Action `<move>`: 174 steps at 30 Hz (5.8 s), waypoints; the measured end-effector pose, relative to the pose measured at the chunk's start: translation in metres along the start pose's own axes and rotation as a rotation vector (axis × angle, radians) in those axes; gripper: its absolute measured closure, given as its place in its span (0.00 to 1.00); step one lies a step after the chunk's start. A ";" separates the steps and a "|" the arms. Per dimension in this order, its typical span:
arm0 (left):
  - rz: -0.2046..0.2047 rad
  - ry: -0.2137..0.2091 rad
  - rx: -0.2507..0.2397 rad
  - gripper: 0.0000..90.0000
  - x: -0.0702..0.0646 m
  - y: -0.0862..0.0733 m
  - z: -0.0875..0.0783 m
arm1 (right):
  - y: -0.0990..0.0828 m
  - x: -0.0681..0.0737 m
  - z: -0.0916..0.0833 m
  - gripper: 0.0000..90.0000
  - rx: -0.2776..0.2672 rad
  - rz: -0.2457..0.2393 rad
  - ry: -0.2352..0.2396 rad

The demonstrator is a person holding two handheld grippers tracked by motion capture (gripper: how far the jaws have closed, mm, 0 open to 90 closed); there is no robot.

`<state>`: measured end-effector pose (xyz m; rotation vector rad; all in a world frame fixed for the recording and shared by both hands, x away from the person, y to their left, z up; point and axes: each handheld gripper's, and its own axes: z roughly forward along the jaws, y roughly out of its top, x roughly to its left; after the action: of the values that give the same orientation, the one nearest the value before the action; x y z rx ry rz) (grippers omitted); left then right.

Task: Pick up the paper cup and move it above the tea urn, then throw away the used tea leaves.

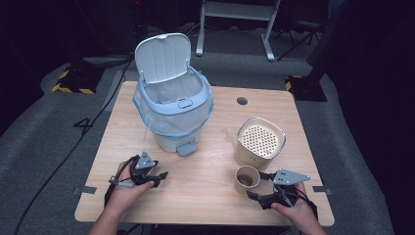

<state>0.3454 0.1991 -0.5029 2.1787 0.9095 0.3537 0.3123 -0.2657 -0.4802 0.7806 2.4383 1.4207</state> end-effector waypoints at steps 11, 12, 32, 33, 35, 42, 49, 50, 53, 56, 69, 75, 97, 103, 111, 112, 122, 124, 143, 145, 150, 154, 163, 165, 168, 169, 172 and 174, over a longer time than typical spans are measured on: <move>-0.014 0.020 0.012 0.41 -0.001 0.002 0.002 | -0.002 0.003 0.027 0.22 -0.015 0.017 0.001; -0.014 0.021 0.012 0.41 -0.001 0.002 0.002 | -0.002 0.003 0.028 0.22 -0.015 0.019 0.000; -0.022 0.024 0.015 0.39 -0.001 0.003 0.004 | 0.003 0.000 0.025 0.35 -0.044 0.000 0.000; -0.019 0.027 0.014 0.39 0.000 0.004 0.004 | 0.005 0.000 0.024 0.35 -0.047 -0.004 0.001; -0.022 0.025 0.014 0.39 0.001 0.005 0.006 | 0.008 0.001 0.021 0.35 -0.052 -0.008 0.008; -0.012 0.025 0.017 0.36 0.003 0.009 0.010 | 0.020 0.004 0.009 0.35 -0.030 -0.022 0.015; -0.038 0.047 0.016 0.36 -0.001 0.012 0.013 | 0.044 0.005 -0.012 0.35 0.017 -0.015 0.039; -0.042 0.049 0.017 0.36 -0.001 0.012 0.014 | 0.047 0.004 -0.014 0.36 0.018 0.004 0.053; -0.044 0.050 0.017 0.36 -0.002 0.012 0.014 | 0.058 0.001 -0.023 0.36 0.016 0.047 0.075; -0.044 0.050 0.017 0.36 -0.002 0.012 0.014 | 0.067 -0.002 -0.029 0.36 0.004 0.052 0.079; -0.047 0.054 0.019 0.35 -0.002 0.014 0.015 | 0.108 -0.019 -0.056 0.36 -0.043 -0.001 0.013; -0.049 0.052 0.018 0.33 -0.002 0.014 0.016 | 0.120 -0.030 -0.060 0.36 -0.052 -0.023 -0.034; -0.050 0.054 0.019 0.33 -0.002 0.015 0.016 | 0.146 -0.080 -0.057 0.35 -0.084 -0.010 -0.147; -0.050 0.054 0.019 0.33 -0.002 0.015 0.016 | 0.143 -0.092 -0.048 0.35 -0.092 -0.005 -0.150; -0.044 0.049 0.023 0.31 -0.001 0.015 0.017 | 0.140 -0.104 -0.045 0.35 -0.101 -0.044 -0.176; -0.043 0.049 0.024 0.31 -0.001 0.015 0.017 | 0.140 -0.105 -0.045 0.35 -0.103 -0.057 -0.178; -0.042 0.049 0.024 0.31 -0.002 0.015 0.017 | 0.145 -0.100 -0.044 0.36 0.006 -0.380 -0.349; -0.042 0.049 0.024 0.31 -0.002 0.015 0.017 | 0.146 -0.097 -0.043 0.36 0.025 -0.439 -0.383; -0.041 0.051 0.024 0.31 -0.002 0.015 0.017 | 0.136 -0.069 -0.021 0.39 0.460 -1.268 -0.782; -0.041 0.051 0.024 0.31 -0.002 0.015 0.017 | 0.132 -0.064 -0.017 0.40 0.515 -1.385 -0.836; -0.041 0.051 0.024 0.31 -0.002 0.015 0.017 | 0.129 -0.055 -0.011 0.41 0.634 -1.674 -0.929; -0.042 0.051 0.024 0.31 -0.002 0.015 0.017 | 0.129 -0.048 -0.008 0.42 0.682 -1.819 -0.977; -0.042 0.051 0.024 0.31 -0.002 0.015 0.017 | 0.136 -0.045 -0.011 0.42 0.698 -1.875 -1.020; -0.042 0.051 0.024 0.31 -0.002 0.015 0.017 | 0.136 -0.045 -0.011 0.42 0.698 -1.879 -1.024; -0.042 0.051 0.023 0.31 -0.002 0.015 0.017 | 0.136 -0.045 -0.011 0.42 0.689 -1.877 -1.025; -0.042 0.051 0.023 0.31 -0.002 0.015 0.017 | 0.136 -0.045 -0.011 0.42 0.689 -1.877 -1.025; -0.042 0.051 0.024 0.31 -0.002 0.015 0.017 | 0.138 -0.045 -0.012 0.42 0.681 -1.866 -1.028; -0.042 0.050 0.024 0.31 -0.002 0.015 0.017 | 0.140 -0.046 -0.014 0.42 0.654 -1.826 -1.017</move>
<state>0.3604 0.1817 -0.5035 2.1781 0.9901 0.3801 0.3919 -0.2460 -0.3571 -0.5948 1.4823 -0.4213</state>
